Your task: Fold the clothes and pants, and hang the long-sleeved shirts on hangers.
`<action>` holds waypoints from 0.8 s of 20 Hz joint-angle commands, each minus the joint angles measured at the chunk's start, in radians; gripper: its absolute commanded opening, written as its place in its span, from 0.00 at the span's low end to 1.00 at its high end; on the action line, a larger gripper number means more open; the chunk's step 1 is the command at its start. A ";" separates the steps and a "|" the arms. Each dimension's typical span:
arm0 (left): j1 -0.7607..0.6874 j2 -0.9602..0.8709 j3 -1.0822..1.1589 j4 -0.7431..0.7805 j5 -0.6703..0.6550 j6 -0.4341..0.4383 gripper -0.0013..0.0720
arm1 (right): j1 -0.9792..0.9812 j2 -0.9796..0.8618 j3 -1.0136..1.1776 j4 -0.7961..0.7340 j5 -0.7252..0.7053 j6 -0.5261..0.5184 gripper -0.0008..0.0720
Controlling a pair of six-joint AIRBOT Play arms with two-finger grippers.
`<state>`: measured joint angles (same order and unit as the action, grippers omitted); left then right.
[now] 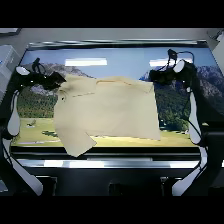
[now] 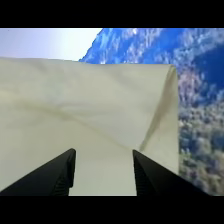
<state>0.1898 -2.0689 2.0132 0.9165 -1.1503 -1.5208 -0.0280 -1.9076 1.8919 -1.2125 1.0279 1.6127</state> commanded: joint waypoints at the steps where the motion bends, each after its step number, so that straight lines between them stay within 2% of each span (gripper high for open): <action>1: 0.098 0.091 0.000 0.003 -0.174 -0.107 0.82 | -0.101 0.080 0.000 0.002 0.187 -0.035 0.61; 2: 0.132 0.128 0.000 0.022 -0.251 -0.106 0.80 | -0.146 0.098 0.000 0.016 0.267 -0.071 0.62; 3: 0.161 0.160 0.000 0.047 -0.323 -0.105 0.74 | -0.195 0.107 0.000 0.048 0.366 -0.125 0.64; 5: 0.217 0.220 -0.007 0.056 -0.446 -0.103 0.73 | -0.276 0.108 -0.041 0.122 0.562 -0.212 0.65; 7: 0.256 0.288 -0.044 0.058 -0.505 -0.103 0.73 | -0.348 0.137 -0.185 0.221 0.619 -0.230 0.64; 12: 0.276 0.461 -0.214 0.063 -0.505 -0.053 0.73 | -0.482 0.378 -0.743 0.244 0.501 -0.359 0.59; 16: 0.276 0.555 -0.366 0.060 -0.460 -0.042 0.73 | -0.510 0.522 -1.052 0.304 0.372 -0.468 0.59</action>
<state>0.4606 -1.5829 1.7443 0.9756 -1.6241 -1.5787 -0.5083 -1.4818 1.0534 -0.9543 1.4803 1.2377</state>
